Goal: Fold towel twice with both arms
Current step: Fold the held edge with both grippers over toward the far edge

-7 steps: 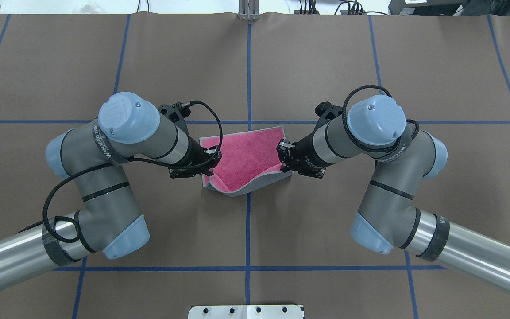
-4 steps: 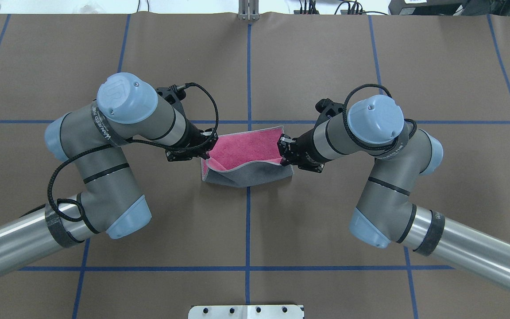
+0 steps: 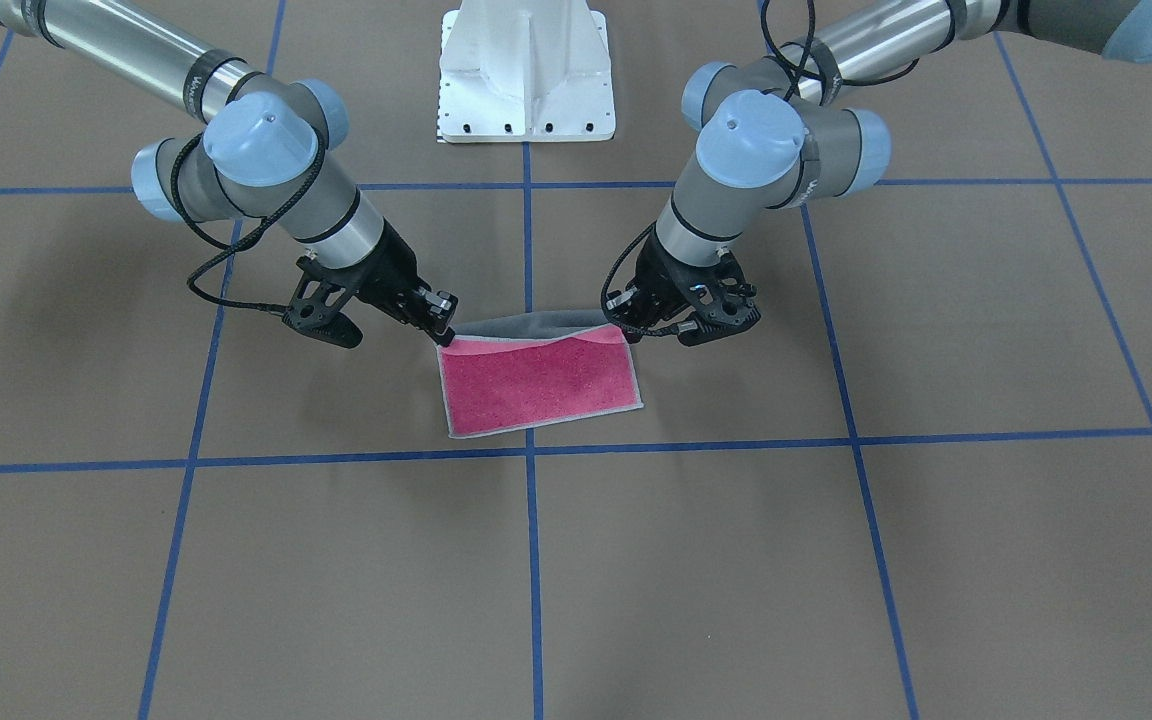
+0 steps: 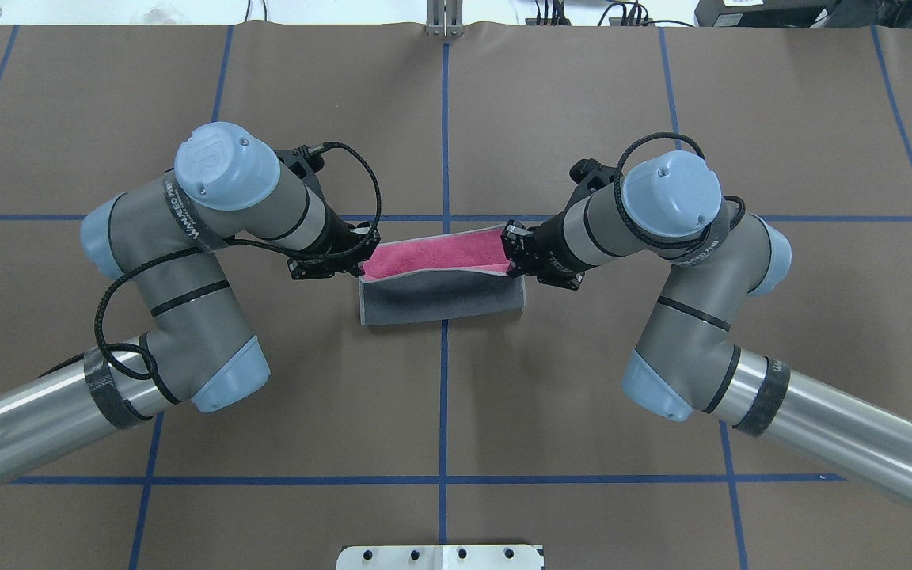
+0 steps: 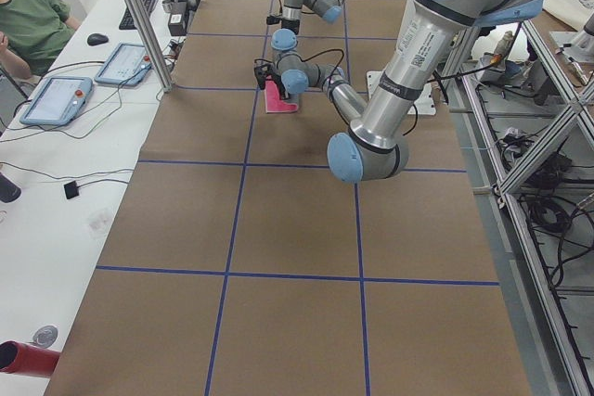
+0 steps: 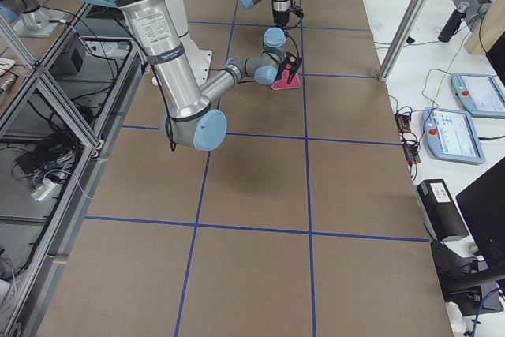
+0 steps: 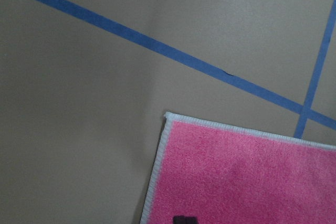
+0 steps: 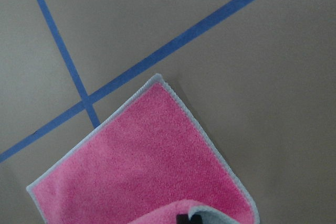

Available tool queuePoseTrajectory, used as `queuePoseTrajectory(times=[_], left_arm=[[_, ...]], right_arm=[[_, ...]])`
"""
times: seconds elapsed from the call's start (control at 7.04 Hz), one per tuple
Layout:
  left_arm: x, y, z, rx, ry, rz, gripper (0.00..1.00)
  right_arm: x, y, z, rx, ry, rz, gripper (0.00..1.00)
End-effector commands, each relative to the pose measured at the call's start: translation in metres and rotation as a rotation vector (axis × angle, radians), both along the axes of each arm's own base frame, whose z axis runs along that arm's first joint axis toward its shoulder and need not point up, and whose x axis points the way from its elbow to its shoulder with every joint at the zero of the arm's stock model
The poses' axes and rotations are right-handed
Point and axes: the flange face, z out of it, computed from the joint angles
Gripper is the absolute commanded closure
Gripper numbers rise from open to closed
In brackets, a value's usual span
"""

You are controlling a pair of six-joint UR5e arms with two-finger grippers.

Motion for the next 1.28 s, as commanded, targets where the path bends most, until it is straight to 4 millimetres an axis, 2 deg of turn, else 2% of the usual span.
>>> queuePoseTrajectory(times=[0.0,0.28,0.71,1.14], left_arm=[[0.005,-0.003,0.005,-0.01,-0.011,-0.001,1.0],[0.005,-0.003,0.005,-0.012,-0.011,-0.002,1.0],[0.004,-0.005,-0.002,-0.008,-0.002,-0.006,1.0],[0.005,-0.009,0.006,-0.015,-0.016,-0.009,1.0]], right_arm=[[0.004,-0.008,0.004,-0.005,0.007,0.013,1.0],[0.0,-0.015,-0.005,0.013,0.007,0.043,1.0],[-0.008,-0.022,-0.003,0.011,0.021,0.057,1.0],[-0.008,-0.024,-0.003,0.015,0.025,0.065,1.0]])
